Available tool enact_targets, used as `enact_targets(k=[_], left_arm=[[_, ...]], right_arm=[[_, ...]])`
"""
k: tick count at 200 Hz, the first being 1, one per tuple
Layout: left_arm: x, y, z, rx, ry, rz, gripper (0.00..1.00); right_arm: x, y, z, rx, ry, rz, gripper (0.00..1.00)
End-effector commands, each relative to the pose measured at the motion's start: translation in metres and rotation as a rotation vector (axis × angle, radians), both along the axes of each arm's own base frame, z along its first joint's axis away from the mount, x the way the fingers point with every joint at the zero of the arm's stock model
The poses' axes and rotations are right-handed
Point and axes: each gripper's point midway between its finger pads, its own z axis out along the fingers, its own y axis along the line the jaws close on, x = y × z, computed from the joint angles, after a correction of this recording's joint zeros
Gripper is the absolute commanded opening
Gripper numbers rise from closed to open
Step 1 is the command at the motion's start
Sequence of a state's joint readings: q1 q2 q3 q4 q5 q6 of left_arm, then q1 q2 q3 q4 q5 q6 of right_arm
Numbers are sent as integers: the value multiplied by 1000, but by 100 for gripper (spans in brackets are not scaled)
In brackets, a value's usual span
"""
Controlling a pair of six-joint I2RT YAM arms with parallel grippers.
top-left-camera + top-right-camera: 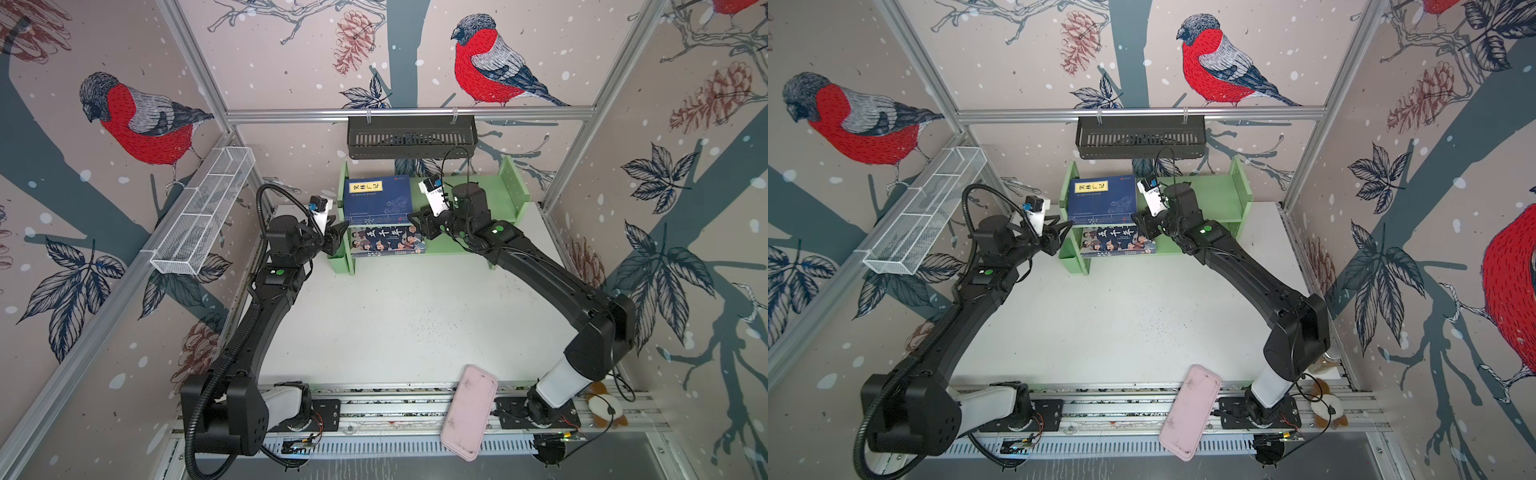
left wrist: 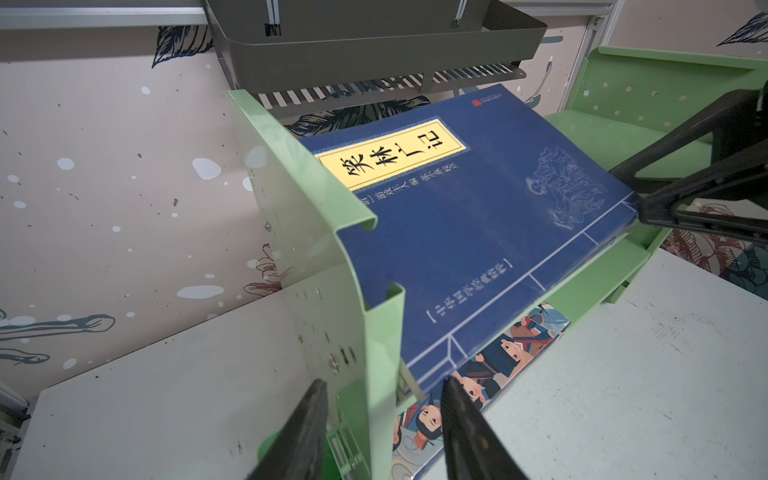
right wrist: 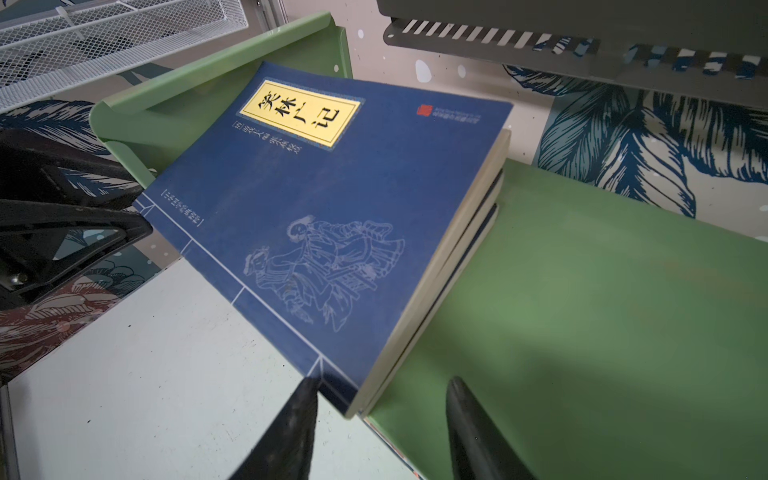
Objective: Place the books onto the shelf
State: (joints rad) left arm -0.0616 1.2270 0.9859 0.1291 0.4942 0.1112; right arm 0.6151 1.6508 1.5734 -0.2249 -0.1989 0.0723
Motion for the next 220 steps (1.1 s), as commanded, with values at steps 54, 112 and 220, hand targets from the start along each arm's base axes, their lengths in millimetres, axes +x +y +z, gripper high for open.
enact_targets(k=[54,112,220], left_arm=[[1,1,15,1,-59,8,43],[0,1,17,-2,-60,8,37],[-1,1,19,0,-66,9,27]], right_arm=[[1,-1,8,-10,-34,-10,51],[0,-1,10,-9,-39,-9,51],[-1,0,13,-10,-45,-11,51]])
